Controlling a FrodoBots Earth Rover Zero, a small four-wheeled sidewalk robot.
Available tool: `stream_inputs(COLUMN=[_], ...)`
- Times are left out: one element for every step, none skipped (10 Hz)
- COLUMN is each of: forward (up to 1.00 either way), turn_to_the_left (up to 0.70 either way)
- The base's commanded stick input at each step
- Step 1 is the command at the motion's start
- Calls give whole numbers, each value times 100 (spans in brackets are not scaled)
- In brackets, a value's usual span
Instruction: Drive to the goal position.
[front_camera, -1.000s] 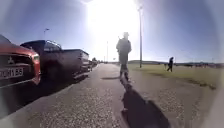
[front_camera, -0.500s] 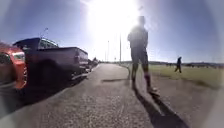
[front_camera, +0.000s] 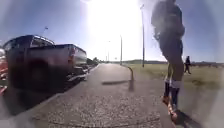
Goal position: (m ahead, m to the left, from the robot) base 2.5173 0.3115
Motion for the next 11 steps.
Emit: stream_inputs(forward=[100,100,100,100,100,100,100,100,100,100,100], turn_to_the_left=[0,0,0,0,0,0,0,0,0,0,0])
